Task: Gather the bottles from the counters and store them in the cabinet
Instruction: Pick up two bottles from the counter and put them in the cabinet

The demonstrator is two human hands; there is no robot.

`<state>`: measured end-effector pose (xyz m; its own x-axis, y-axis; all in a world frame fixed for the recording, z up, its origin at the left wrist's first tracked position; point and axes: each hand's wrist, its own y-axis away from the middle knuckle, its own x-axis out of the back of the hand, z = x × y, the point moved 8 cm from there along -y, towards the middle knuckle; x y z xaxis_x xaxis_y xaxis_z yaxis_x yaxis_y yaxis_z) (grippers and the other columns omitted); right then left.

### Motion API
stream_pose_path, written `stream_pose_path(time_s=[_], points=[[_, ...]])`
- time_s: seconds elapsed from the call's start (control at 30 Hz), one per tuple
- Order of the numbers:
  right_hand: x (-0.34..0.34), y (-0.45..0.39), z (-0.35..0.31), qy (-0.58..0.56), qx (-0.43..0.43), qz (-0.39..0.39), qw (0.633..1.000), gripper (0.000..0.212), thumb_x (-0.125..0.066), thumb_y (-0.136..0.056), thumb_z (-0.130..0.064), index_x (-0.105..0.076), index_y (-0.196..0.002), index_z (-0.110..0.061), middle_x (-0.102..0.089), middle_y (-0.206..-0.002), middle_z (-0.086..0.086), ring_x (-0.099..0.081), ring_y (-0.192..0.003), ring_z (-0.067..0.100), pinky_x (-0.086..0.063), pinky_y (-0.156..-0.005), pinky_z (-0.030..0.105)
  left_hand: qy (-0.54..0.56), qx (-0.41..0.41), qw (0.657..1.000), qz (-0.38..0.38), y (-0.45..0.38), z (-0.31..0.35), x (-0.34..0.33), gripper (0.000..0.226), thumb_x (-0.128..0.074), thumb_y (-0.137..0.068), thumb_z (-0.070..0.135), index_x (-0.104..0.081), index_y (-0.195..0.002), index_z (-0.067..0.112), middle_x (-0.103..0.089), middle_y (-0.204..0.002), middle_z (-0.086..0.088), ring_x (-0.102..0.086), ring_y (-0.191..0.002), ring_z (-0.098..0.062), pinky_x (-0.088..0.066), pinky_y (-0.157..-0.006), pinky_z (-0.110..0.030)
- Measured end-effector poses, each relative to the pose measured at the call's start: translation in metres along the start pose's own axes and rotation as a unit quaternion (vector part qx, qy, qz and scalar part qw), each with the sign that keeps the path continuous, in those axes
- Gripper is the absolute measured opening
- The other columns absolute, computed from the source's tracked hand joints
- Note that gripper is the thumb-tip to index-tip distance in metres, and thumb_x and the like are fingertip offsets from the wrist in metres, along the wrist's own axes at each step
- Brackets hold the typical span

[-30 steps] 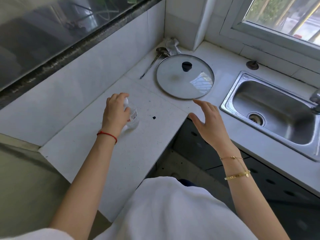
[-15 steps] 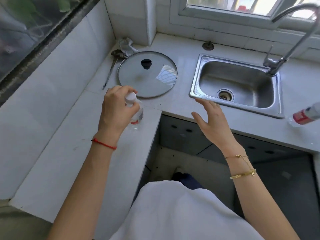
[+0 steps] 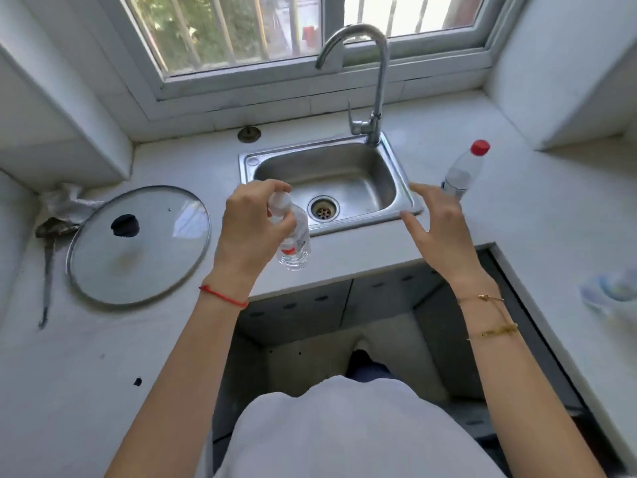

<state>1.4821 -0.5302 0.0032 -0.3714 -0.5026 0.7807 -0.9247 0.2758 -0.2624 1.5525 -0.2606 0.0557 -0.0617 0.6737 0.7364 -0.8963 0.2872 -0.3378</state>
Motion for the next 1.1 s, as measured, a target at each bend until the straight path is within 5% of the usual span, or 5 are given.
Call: stream_pose_path(time_s=[0.27, 0.57, 0.8, 0.93, 1.1], points=[[0.054, -0.083, 0.106, 0.09, -0.061, 0.056, 0.992, 0.046, -0.06, -0.094, -0.02, -0.047, -0.138, -0.013, -0.048, -0.141, 0.009, -0.039, -0.131, 0.028, -0.037, -0.11, 0.04, 0.049, -0.034, 0.998, -0.037, -0.079, 0.062, -0.088, 0.034, -0.074, -0.073, 0.01, -0.069, -0.106, 0.014, -0.068, -0.095, -0.004, -0.058, -0.083, -0.02, -0.054, -0.077, -0.037], [0.044, -0.132, 0.17, 0.099, -0.113, 0.003, 0.989, 0.048, -0.059, -0.093, -0.017, -0.045, -0.139, -0.013, -0.05, -0.135, 0.011, -0.043, -0.122, 0.032, -0.04, -0.104, 0.041, 0.066, -0.045, 0.995, -0.067, -0.124, 0.094, -0.15, 0.034, -0.072, -0.073, 0.007, -0.069, -0.105, 0.016, -0.067, -0.095, -0.002, -0.057, -0.089, -0.022, -0.049, -0.077, -0.028], [0.037, -0.136, 0.171, 0.06, -0.136, 0.038, 0.988, 0.029, -0.064, -0.086, -0.007, -0.05, -0.111, -0.01, -0.055, -0.108, 0.011, -0.052, -0.097, 0.03, -0.044, -0.08, 0.033, 0.076, -0.065, 0.99, -0.102, -0.14, 0.093, -0.165, 0.033, -0.071, -0.074, 0.007, -0.07, -0.105, 0.017, -0.066, -0.094, 0.001, -0.056, -0.085, -0.02, -0.051, -0.077, -0.033], [0.044, -0.112, 0.157, 0.039, -0.157, 0.1, 0.982, 0.031, -0.065, -0.086, -0.01, -0.05, -0.113, -0.014, -0.054, -0.11, 0.008, -0.052, -0.097, 0.023, -0.052, -0.084, 0.038, 0.088, -0.095, 0.982, -0.139, -0.141, 0.089, -0.167, 0.034, -0.073, -0.072, 0.007, -0.07, -0.104, 0.018, -0.066, -0.095, 0.002, -0.057, -0.085, -0.021, -0.052, -0.078, -0.037], [0.073, -0.06, 0.117, 0.03, -0.185, 0.201, 0.961, 0.04, -0.069, -0.085, -0.017, -0.055, -0.122, -0.013, -0.055, -0.118, 0.008, -0.057, -0.102, 0.02, -0.053, -0.087, 0.028, 0.085, -0.162, 0.965, -0.189, -0.134, 0.086, -0.165, 0.034, -0.076, -0.071, 0.006, -0.07, -0.103, 0.018, -0.062, -0.093, 0.009, -0.056, -0.088, -0.018, -0.046, -0.076, -0.027]])
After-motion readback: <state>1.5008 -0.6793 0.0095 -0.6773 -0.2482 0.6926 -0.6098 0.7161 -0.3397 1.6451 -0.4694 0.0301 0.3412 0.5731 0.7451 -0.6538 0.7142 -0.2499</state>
